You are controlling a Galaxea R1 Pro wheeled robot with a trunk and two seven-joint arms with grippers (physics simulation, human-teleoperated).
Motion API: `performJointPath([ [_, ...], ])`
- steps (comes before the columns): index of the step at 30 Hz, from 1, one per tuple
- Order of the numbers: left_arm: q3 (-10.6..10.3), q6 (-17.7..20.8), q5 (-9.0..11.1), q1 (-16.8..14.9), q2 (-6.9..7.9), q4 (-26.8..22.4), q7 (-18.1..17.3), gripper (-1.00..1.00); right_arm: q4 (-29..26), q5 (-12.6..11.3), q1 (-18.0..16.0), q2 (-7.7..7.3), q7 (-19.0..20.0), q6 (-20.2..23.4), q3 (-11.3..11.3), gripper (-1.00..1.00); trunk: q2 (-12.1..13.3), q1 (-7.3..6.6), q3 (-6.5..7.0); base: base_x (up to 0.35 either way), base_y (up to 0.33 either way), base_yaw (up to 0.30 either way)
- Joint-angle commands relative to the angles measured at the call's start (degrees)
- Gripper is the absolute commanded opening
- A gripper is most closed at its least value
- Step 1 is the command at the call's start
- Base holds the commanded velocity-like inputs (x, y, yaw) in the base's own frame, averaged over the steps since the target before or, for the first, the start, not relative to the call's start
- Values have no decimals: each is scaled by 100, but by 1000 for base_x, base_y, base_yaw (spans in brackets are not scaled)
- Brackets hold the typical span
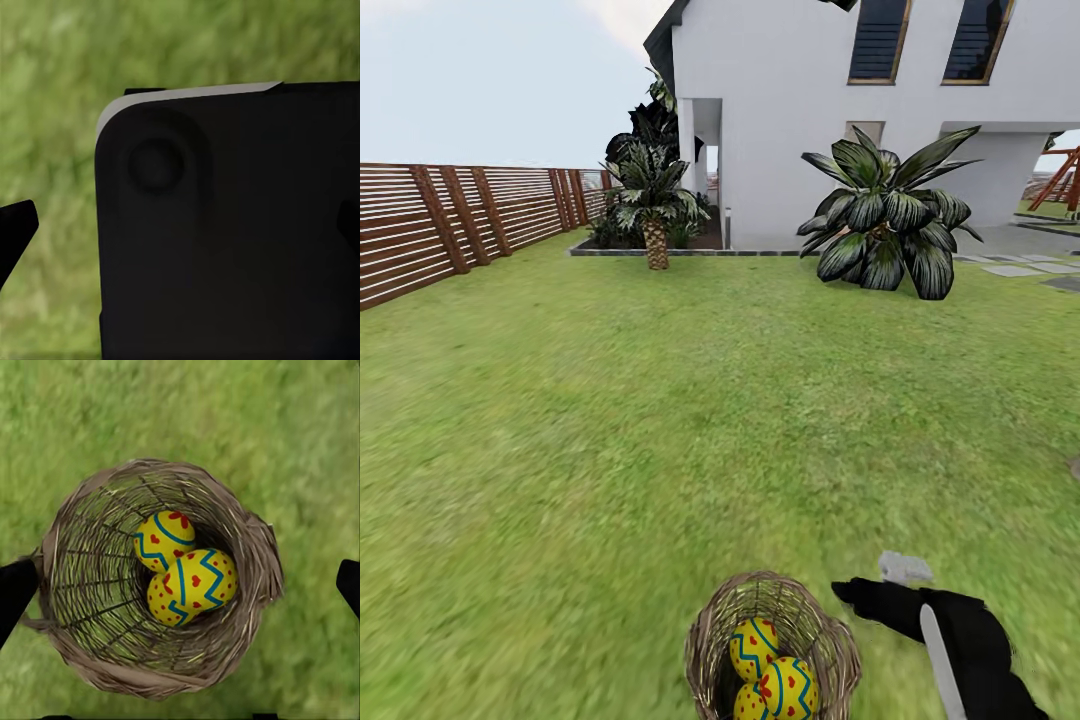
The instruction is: Take the three Easter eggs out of the wicker basket on the lawn in the garden, then place them on the lawn next to a single tree (choose any tree) so that all three eggs are next to the same tree and none are left in the basket.
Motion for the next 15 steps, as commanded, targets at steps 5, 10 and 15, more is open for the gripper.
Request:
performJointPath([
  [5, 2, -15, 1, -1, -1, 1, -19, 100, 78, 20, -198, 12, -4, 25, 210, 100, -3, 0, -5, 0, 0, 0],
  [10, 2, -15, 2, -1, -2, 1, -19, 100, 233, 23, -247, -2, -29, 25, 215, 100, -3, 0, -5, 0, 0, 0],
  [15, 2, -15, 2, -1, -3, 1, -19, 100, 770, 40, -396, -29, -103, 25, 197, 100, -3, 0, -5, 0, 0, 0],
])
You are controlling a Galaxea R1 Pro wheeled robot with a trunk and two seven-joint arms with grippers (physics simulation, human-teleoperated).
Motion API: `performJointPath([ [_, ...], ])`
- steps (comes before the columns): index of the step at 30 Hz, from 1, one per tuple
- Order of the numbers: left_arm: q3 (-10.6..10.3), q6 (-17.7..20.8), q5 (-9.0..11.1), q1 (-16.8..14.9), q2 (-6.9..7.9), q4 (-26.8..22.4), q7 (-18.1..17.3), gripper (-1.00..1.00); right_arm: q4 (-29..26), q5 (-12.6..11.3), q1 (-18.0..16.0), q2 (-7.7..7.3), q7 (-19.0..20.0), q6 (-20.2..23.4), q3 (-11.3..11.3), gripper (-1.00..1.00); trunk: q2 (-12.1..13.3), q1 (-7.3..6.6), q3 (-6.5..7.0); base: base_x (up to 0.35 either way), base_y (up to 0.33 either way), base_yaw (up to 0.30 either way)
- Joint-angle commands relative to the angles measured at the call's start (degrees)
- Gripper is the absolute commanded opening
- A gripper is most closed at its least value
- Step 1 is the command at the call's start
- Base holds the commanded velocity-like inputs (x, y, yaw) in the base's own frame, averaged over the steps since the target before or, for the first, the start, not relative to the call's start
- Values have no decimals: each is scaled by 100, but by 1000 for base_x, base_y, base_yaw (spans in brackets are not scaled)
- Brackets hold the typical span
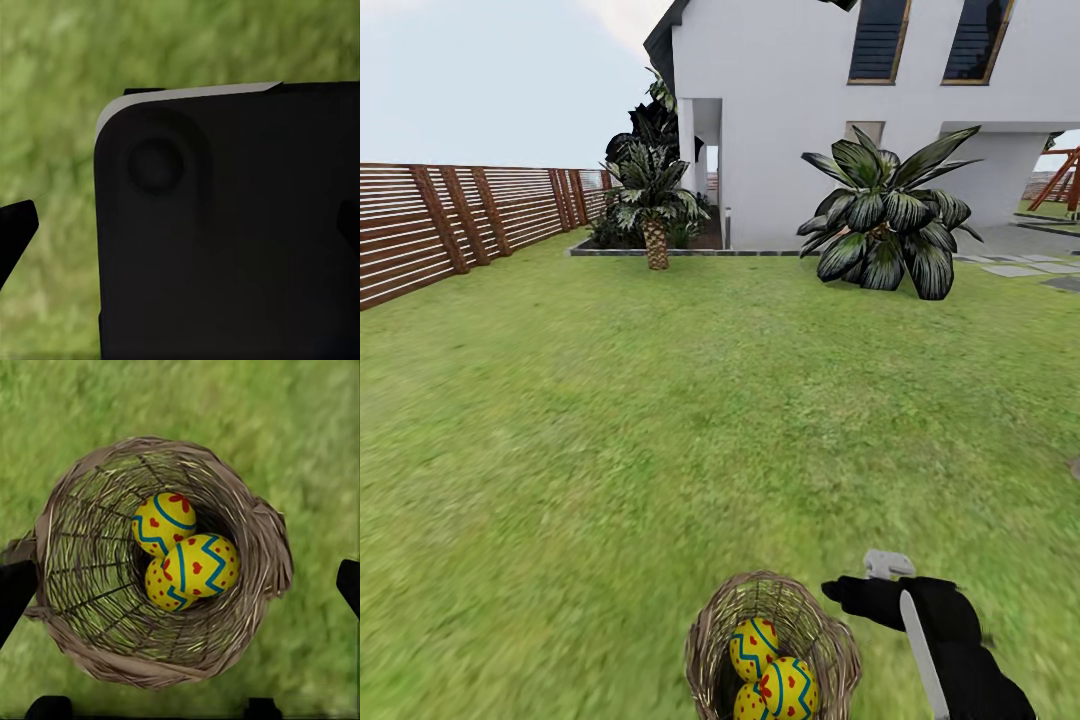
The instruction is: Take the three Easter eggs out of the wicker basket on the lawn in the garden, then place them on the lawn next to a single tree (choose any tree) so that all three eggs are next to the same tree and none are left in the basket.
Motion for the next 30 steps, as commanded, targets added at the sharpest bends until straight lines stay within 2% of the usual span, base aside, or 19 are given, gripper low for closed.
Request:
performJointPath([
  [1, 1, -15, -1, -2, 2, 1, -18, 100, 232, 8, -99, -3, -122, 24, -16, 100, -3, 0, -5, 0, 0, 0],
  [5, 1, -15, 2, -2, 1, 1, -18, 100, 641, -22, -276, -19, -609, 24, -24, 100, -3, 0, -5, 0, 0, 0],
  [9, 8, -15, 5, -2, 1, 1, -18, 100, 760, -38, -334, -50, -785, 24, -80, 100, -3, 0, -5, 0, 0, 0],
  [11, 15, -15, 7, -2, 1, 1, -18, 100, 803, -47, -355, -86, -842, 24, -229, 100, -3, 0, -5, 0, 0, 0],
  [17, 30, -15, 12, -2, 1, 1, -18, 100, 820, -50, -373, -120, -895, 24, -472, 100, -3, 0, -5, 0, 0, 0],
  [22, 55, -15, 30, -2, 1, 1, -18, 100, 853, -61, -412, -104, -915, 24, -507, 100, -3, 0, -5, 0, 0, 0],
  [30, 70, -9, 50, -2, 9, 1, -28, 100, 1060, -54, -774, -118, -926, 24, -507, 100, -3, 0, -5, 0, 0, 0],
])
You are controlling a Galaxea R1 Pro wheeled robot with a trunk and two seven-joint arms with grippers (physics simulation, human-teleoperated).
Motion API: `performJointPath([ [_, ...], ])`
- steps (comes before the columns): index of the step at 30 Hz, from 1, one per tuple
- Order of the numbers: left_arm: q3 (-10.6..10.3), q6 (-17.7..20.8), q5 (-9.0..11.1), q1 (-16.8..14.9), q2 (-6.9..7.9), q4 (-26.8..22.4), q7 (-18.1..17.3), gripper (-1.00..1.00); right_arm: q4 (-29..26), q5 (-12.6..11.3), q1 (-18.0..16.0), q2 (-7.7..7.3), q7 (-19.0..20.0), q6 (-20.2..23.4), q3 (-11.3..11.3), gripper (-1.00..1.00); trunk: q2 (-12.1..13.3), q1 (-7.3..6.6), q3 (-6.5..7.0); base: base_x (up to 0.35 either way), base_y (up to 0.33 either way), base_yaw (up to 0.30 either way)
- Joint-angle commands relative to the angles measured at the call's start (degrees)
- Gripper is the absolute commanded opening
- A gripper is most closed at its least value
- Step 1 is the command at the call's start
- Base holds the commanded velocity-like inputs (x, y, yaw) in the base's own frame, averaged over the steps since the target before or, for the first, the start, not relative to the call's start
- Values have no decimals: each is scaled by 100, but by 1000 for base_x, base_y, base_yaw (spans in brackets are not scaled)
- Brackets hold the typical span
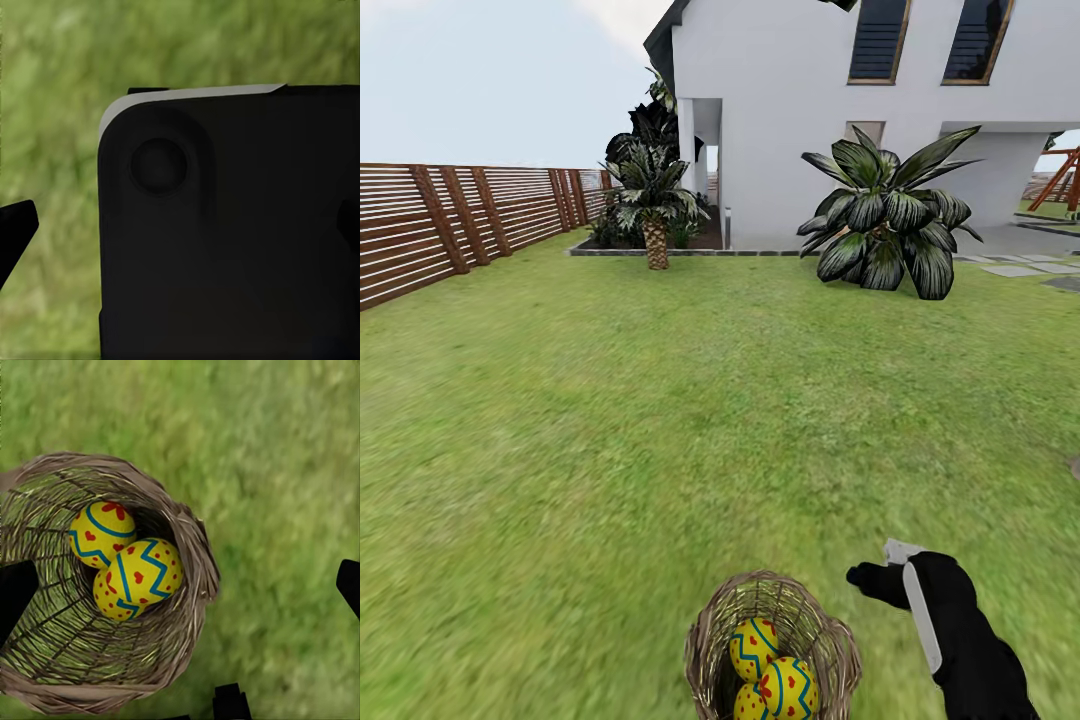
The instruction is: Take the three Easter eggs out of the wicker basket on the lawn in the garden, then place them on the lawn next to a single tree (choose any tree) so that all three eggs are next to the same tree and none are left in the basket.
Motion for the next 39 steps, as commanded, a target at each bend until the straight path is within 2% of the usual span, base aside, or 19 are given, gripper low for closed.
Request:
performJointPath([
  [1, 8, -14, 5, -2, 2, 1, -24, 100, 24, 2, -44, 2, 7, 22, -13, 100, -3, 0, -5, 0, 0, 0],
  [11, 17, -12, 7, -7, 3, 1, -28, 100, 439, 58, -596, 0, -31, 22, 19, 100, -3, 0, -5, 0, 0, 0],
  [15, 17, -1, 7, -10, -1, 1, -31, 100, 823, 60, -762, 2, -300, 22, 18, 100, -3, 0, -5, 0, 0, 0],
  [20, 11, 7, 7, -10, -4, 1, -32, 100, 981, 46, -813, 3, -613, 22, 17, 100, -3, 0, -5, 0, 0, 0],
  [28, 8, 30, 22, -43, 25, -2, -55, 100, 1077, 40, -867, 0, -726, 22, 19, 100, -3, 0, -5, 0, 0, 0],
  [32, 19, 63, 203, -158, 214, -109, -73, 100, 1234, 41, -935, 0, -735, 22, 21, 100, -3, 0, -5, 0, 0, 0],
  [33, 22, 120, 440, -220, 361, -155, -89, 100, 1310, 43, -972, 0, -739, 22, 19, 100, -3, 0, -5, 0, 0, 0],
  [36, 20, 382, 935, -350, 657, -234, -179, 100, 1394, 50, -1006, 0, -744, 22, 23, 100, -3, 0, -5, 0, 0, 0],
  [37, 19, 705, 1274, -455, 916, -343, -307, 100, 1426, 53, -1021, 0, -746, 22, 24, 100, -3, 0, -5, 0, 0, 0],
  [39, 19, 1133, 1580, -565, 1223, -554, -466, 100, 1448, 55, -1039, 0, -747, 22, 24, 100, -3, 0, -5, 0, 0, 0],
])
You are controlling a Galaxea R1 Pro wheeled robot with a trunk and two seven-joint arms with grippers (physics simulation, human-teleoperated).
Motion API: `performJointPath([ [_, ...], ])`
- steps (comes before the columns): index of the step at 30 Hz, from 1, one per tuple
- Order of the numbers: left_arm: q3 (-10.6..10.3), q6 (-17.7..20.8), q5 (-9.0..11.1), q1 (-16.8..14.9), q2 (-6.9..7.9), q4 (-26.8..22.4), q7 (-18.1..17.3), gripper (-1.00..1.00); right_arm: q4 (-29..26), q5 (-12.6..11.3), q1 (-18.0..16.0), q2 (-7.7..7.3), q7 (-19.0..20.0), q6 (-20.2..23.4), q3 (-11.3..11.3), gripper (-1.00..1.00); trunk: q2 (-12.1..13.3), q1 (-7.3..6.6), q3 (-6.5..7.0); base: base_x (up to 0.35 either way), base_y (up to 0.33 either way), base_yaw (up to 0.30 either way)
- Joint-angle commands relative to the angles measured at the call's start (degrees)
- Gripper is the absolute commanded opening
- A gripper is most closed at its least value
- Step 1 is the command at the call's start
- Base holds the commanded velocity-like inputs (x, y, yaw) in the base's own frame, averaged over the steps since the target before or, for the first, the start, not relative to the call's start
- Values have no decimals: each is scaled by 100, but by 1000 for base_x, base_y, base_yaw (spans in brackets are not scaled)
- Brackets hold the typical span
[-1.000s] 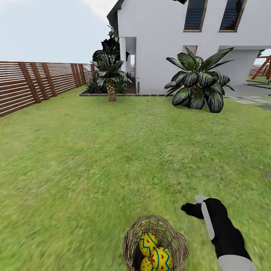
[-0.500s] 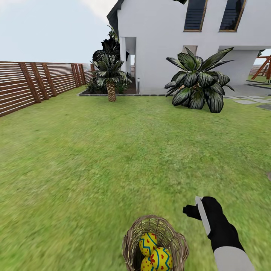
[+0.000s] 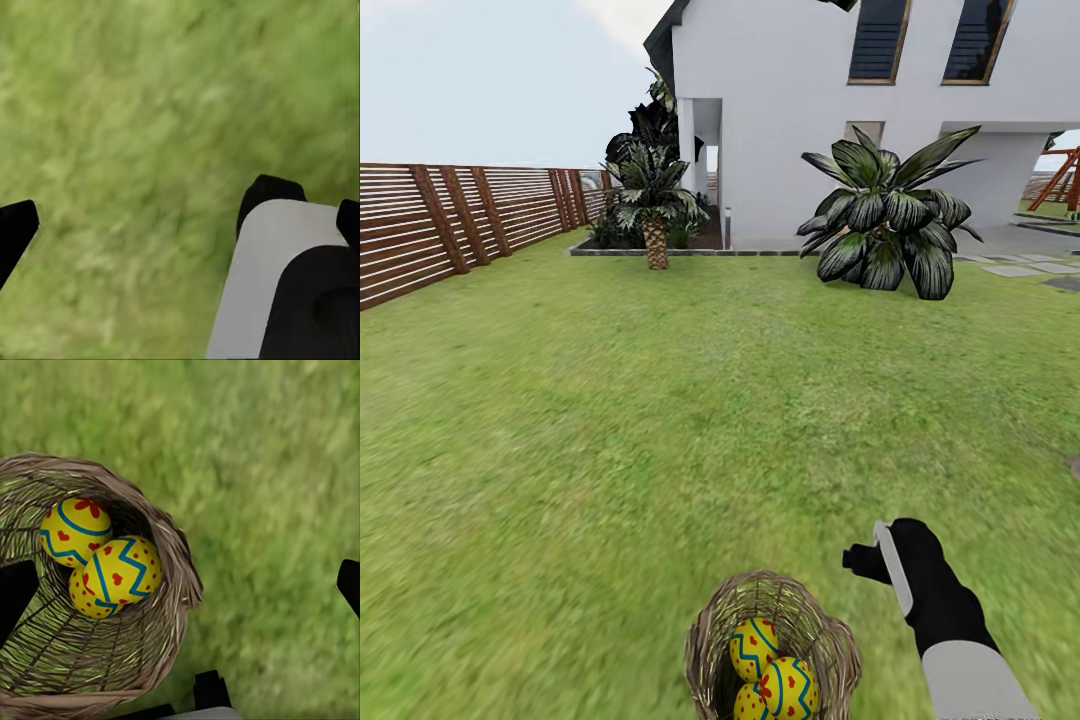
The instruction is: Take the three Easter eggs out of the wicker basket on the lawn in the garden, then place them on the lawn next to a single tree (choose any tree) so that all three eggs are next to the same tree and none are left in the basket.
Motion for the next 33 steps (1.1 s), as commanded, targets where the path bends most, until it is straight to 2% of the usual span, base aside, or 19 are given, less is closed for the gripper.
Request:
performJointPath([
  [1, -12, 241, 184, -55, 171, -149, -126, 100, 4, 0, -12, 6, -14, 21, -13, 100, -3, 0, -6, 0, 0, 0],
  [3, -11, 800, 433, -136, 478, -565, -277, 100, 19, 1, -23, 6, -14, 21, -13, 100, -3, 0, -6, 0, 0, 0],
  [4, -8, 1440, 654, -190, 752, -1134, -381, 100, 36, 2, -30, 6, -15, 21, -12, 100, -3, 0, -6, 0, 0, 0],
  [8, 36, 2732, 961, -242, 1218, -2657, -464, 100, 109, 3, -37, 6, -17, 21, -5, 100, -3, 0, -6, 0, 0, 0],
  [9, 91, 3021, 1005, -249, 1300, -3050, -470, 100, 141, 3, -38, 6, -18, 21, -3, 100, -3, 0, -6, 0, 0, 0],
  [10, 309, 3562, 1060, -259, 1415, -3829, -478, 100, 214, 3, -39, 6, -20, 21, 2, 100, -3, 0, -6, 0, 0, 0],
  [13, 778, 4297, 1080, -267, 1502, -4957, -450, 100, 315, 3, -41, 11, -26, 21, 11, 100, -3, 0, -6, 0, 0, 0],
  [14, 1044, 4743, 1083, -270, 1527, -5660, -367, 100, 367, 3, -41, 20, -29, 21, 17, 100, -3, 0, -6, 0, 0, 0],
  [16, 1222, 5124, 1088, -277, 1542, -6309, -198, 100, 401, 5, -41, 36, -30, 21, 31, 100, -3, 0, -6, 0, 0, 0],
  [17, 1339, 5420, 1114, -300, 1541, -6902, 31, 100, 422, 5, -42, 47, -31, 21, 68, 100, -3, 0, -6, 0, 0, 0],
  [20, 1440, 5714, 1155, -420, 1470, -7601, 309, 100, 441, 4, -42, 61, -32, 21, 159, 100, -3, 0, -6, 0, 0, 0],
  [21, 1474, 5838, 1177, -550, 1350, -7884, 420, 100, 448, 1, -42, 67, -32, 21, 218, 100, -3, 0, -6, 0, 0, 0],
  [26, 1504, 5964, 1131, -764, 834, -8212, 606, 100, 456, -13, -42, 73, -33, 21, 294, 100, -3, 0, -6, 0, 0, 0],
  [27, 1504, 5971, 1089, -797, 632, -8269, 691, 100, 458, -20, -42, 74, -31, 21, 309, 100, -3, 0, -6, 0, 0, 0],
  [30, 1477, 5976, 1035, -830, 348, -8332, 779, 100, 459, -36, -42, 75, -27, 21, 322, 100, -3, 0, -6, 0, 0, 0],
  [33, 1462, 5977, 1020, -835, 245, -8355, 806, 100, 458, -43, -42, 76, -25, 21, 330, 100, -3, 0, -6, 0, 0, 0],
])
